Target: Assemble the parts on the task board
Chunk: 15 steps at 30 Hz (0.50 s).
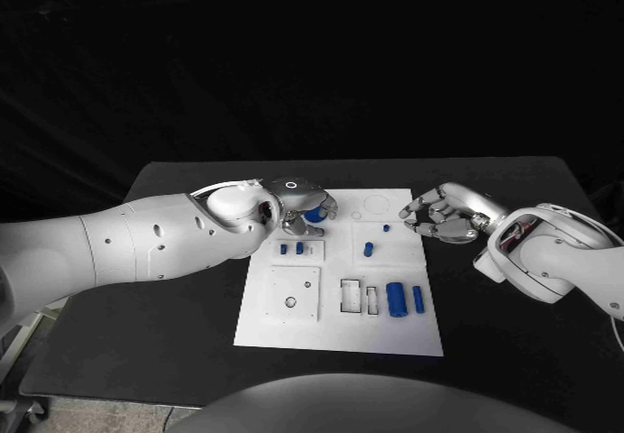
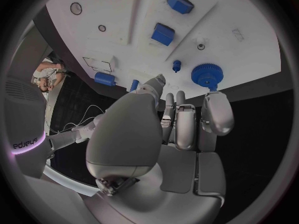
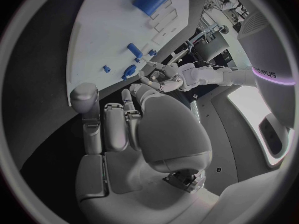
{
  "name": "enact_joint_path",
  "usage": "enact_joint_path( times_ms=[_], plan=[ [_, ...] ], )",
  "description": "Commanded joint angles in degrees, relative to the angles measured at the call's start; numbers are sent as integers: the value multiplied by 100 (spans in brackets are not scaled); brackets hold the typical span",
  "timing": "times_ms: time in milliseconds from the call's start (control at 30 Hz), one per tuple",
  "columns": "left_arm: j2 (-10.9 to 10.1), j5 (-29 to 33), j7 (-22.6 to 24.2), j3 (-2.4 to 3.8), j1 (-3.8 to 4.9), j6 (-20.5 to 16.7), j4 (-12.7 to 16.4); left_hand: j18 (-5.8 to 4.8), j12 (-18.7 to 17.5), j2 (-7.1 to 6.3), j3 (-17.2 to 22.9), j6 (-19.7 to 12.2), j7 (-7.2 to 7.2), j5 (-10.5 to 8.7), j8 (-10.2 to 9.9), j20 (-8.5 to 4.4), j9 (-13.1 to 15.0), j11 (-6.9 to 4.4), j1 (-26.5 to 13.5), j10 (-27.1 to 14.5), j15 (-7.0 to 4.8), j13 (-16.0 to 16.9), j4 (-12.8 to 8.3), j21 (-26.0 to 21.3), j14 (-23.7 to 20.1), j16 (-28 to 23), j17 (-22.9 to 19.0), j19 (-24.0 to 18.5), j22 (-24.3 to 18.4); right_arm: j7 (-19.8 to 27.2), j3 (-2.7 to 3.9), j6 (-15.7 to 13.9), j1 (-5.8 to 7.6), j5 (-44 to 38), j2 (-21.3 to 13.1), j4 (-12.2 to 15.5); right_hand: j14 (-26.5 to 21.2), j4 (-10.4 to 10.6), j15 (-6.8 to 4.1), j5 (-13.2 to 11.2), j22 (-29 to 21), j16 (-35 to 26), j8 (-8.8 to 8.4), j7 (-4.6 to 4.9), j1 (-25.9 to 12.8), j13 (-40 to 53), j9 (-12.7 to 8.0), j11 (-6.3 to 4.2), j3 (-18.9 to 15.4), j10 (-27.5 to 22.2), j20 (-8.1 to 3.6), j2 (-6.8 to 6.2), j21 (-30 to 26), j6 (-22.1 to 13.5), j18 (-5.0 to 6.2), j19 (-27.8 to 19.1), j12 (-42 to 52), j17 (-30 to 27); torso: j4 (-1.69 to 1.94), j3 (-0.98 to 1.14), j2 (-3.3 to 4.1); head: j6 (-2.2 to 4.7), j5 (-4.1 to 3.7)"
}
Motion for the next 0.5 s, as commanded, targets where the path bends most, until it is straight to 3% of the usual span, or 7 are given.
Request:
enact_joint_path(
  times_ms=[33,333,500],
  plan=[
    [28,-199,-29,3,-9,212,-48,47,33,6,16,58,6,36,-28,23,-37,21,-85,15,24,-21,39,2,-40,-4,50,-12,913,46,1,35,-5,53,8,-14,166,4,16,36,541,-16,37,-8,-4,773,8,12,41,3,-9,-22,4,37,19,-20,-15,166,4,2,0,1,-1],
    [116,-160,-66,2,-45,267,-177,32,-108,21,102,137,13,84,-88,27,-252,38,-66,-122,41,-241,-20,75,-28,11,26,44,936,46,1,29,-14,68,19,-38,164,3,17,43,541,-21,40,-8,-4,770,9,14,46,1,-9,-21,2,42,19,-21,-17,162,7,0,-3,1,4],
    [182,-165,-70,1,-62,297,-244,23,-330,27,204,256,-8,108,-218,19,-526,24,-76,-88,40,-610,-79,132,-64,-48,-140,98,951,68,1,-10,-21,71,14,-35,165,0,18,51,542,-15,43,-8,-2,776,11,17,50,6,-8,-20,2,48,18,-21,-12,167,-2,0,1,1,26]
  ],
)
